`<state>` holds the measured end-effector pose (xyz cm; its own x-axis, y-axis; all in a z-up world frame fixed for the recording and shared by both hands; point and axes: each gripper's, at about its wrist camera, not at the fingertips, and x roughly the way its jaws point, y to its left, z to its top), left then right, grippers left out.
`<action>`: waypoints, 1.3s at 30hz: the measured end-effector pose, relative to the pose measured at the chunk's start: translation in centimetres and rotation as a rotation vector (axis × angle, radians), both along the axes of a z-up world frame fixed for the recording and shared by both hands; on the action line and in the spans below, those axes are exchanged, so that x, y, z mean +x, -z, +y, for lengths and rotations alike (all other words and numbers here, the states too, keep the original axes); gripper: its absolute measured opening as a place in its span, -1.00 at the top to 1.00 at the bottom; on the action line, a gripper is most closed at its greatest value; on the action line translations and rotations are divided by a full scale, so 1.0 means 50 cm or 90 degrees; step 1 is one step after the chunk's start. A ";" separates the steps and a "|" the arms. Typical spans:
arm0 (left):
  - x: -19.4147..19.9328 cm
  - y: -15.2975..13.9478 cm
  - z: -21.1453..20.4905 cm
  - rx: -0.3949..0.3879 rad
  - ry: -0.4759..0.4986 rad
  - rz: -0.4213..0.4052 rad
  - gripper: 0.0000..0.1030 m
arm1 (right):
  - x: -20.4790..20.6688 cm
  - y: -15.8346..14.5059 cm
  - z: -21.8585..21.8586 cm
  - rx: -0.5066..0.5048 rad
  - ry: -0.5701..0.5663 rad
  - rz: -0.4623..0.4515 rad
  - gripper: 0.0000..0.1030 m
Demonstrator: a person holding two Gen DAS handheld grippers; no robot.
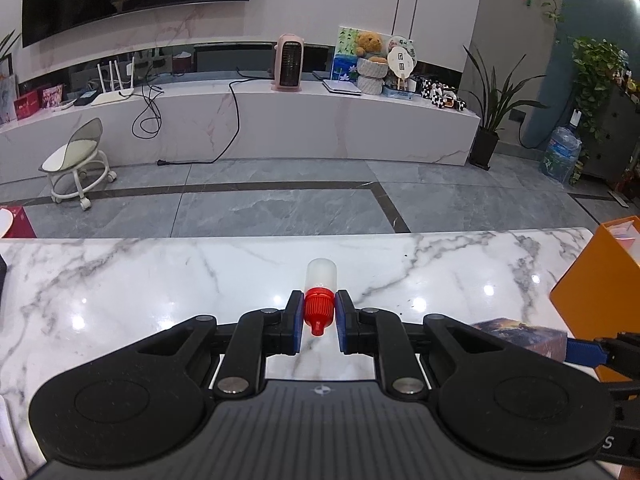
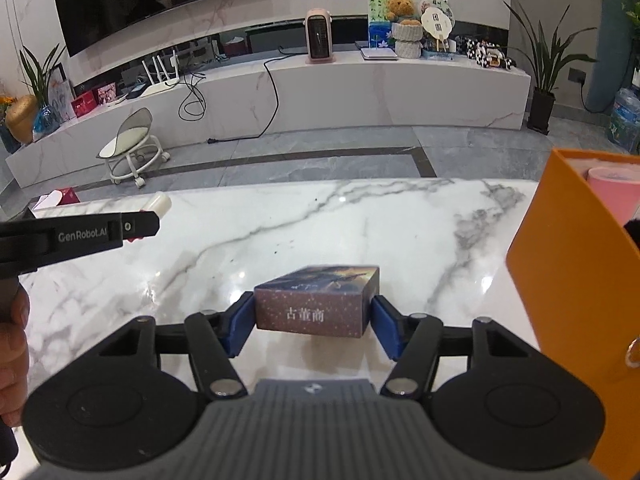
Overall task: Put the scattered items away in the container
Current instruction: 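Grasp the boxed book with the right tool while the left tool holds the bottle, then carry the bottle and boxed book with both tools over the orange box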
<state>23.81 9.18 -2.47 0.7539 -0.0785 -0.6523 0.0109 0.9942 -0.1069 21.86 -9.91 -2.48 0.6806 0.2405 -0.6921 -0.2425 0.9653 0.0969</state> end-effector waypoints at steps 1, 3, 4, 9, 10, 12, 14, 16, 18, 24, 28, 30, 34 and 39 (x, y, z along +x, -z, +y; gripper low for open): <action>-0.003 -0.004 -0.002 0.002 0.000 -0.001 0.64 | -0.001 -0.005 -0.002 0.000 0.000 -0.004 -0.24; -0.007 -0.011 -0.006 0.004 0.000 -0.003 0.64 | -0.004 -0.015 -0.008 0.001 0.000 -0.012 -0.23; -0.010 -0.015 -0.009 0.005 0.001 -0.004 0.64 | -0.006 -0.021 -0.010 0.001 0.000 -0.015 -0.22; -0.024 -0.030 -0.024 0.009 0.002 -0.010 0.64 | -0.014 -0.047 -0.028 0.008 0.002 -0.025 -0.21; -0.027 -0.033 -0.027 0.009 0.004 -0.011 0.64 | -0.016 -0.051 -0.032 0.007 0.001 -0.029 -0.21; -0.032 -0.039 -0.033 0.011 0.006 -0.012 0.64 | -0.020 -0.062 -0.042 0.009 0.003 -0.034 -0.21; -0.037 -0.044 -0.039 0.012 0.008 -0.014 0.64 | -0.024 -0.072 -0.053 0.013 0.005 -0.038 -0.21; -0.042 -0.050 -0.048 0.018 0.013 -0.016 0.64 | -0.027 -0.082 -0.066 0.018 0.008 -0.043 -0.21; -0.048 -0.058 -0.059 0.025 0.021 -0.018 0.64 | -0.029 -0.094 -0.079 0.024 0.013 -0.049 -0.21; -0.063 -0.093 -0.101 0.041 0.050 -0.031 0.64 | -0.037 -0.127 -0.116 0.043 0.030 -0.065 -0.21; -0.074 -0.117 -0.130 0.052 0.069 -0.040 0.64 | -0.046 -0.153 -0.142 0.055 0.036 -0.080 -0.21; -0.078 -0.131 -0.142 0.044 0.072 -0.046 0.64 | -0.051 -0.170 -0.155 0.056 0.040 -0.094 -0.21; -0.080 -0.160 -0.176 0.045 0.086 -0.058 0.64 | -0.061 -0.201 -0.187 0.069 0.059 -0.114 -0.21; -0.083 -0.185 -0.232 0.050 0.111 -0.069 0.64 | -0.072 -0.233 -0.244 0.096 0.091 -0.128 -0.21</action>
